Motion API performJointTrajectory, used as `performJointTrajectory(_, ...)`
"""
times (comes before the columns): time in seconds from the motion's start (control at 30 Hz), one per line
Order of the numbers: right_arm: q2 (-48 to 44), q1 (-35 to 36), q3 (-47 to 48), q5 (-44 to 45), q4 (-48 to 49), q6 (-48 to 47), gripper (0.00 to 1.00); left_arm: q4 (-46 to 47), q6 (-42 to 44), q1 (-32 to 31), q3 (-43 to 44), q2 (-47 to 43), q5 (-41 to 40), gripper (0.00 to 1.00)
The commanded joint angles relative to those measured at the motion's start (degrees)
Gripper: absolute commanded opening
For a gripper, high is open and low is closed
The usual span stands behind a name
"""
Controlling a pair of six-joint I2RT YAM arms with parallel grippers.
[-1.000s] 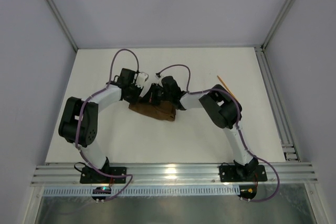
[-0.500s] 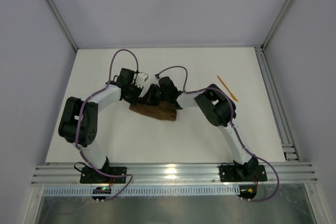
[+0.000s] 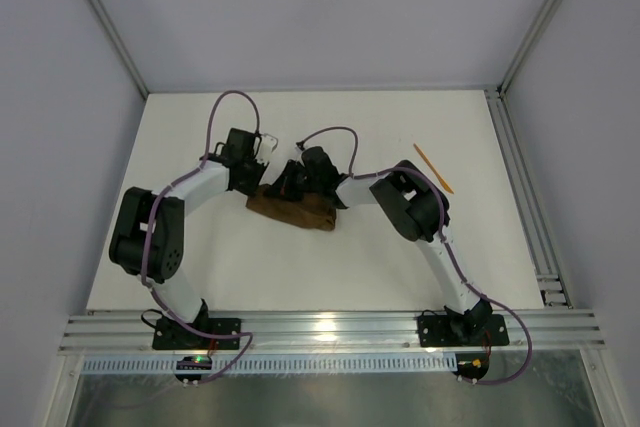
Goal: Fold the napkin into a case and place the utensils inside
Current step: Grasp the top corner of the smaller rectangle folded napkin from the folded napkin, then smooth out the smaller rectangle-folded napkin at the center of the board.
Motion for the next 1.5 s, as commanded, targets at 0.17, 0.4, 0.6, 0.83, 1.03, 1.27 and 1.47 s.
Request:
performJointTrajectory(0.17, 0.87, 0.25, -0.88, 2.08, 0.09, 0.57, 0.03, 1.77, 0.28, 0.03, 1.79, -0.34, 0.31, 0.04)
performJointTrajectory(0.4, 1.84, 0.25, 2.28, 1.29, 0.79, 2.06, 0.03, 0.45, 3.35, -0.76, -1.02, -6.32, 17.97, 0.0)
performJointTrajectory(0.6, 2.72, 0.25, 5.18, 1.12, 2.19, 5.14, 0.03, -1.4, 5.11, -0.76, -1.64, -6.5, 19.91, 0.0)
performJointTrajectory(0.83, 4.48, -0.36, 5.54, 0.59, 4.92, 9.18, 0.03, -3.24, 6.87, -0.76, -3.13, -1.86, 11.49, 0.0)
performJointTrajectory(1.03, -0.26, -1.67, 2.03, 1.03, 3.52, 4.62, 0.1, -5.35, 6.26, -0.32, -1.03, 3.25, 6.47, 0.0)
performJointTrajectory(1.27, -4.83, -4.83, -3.06, -1.69, 5.62, 3.65, 0.18, -5.88, 4.06, 0.55, 0.47, 6.51, 7.26, 0.0)
performJointTrajectory(1.47, -13.16, -7.21, -10.18, -5.55, 3.26, -5.63, 0.25, -6.41, 3.36, 1.26, 0.91, 7.21, 8.57, 0.0)
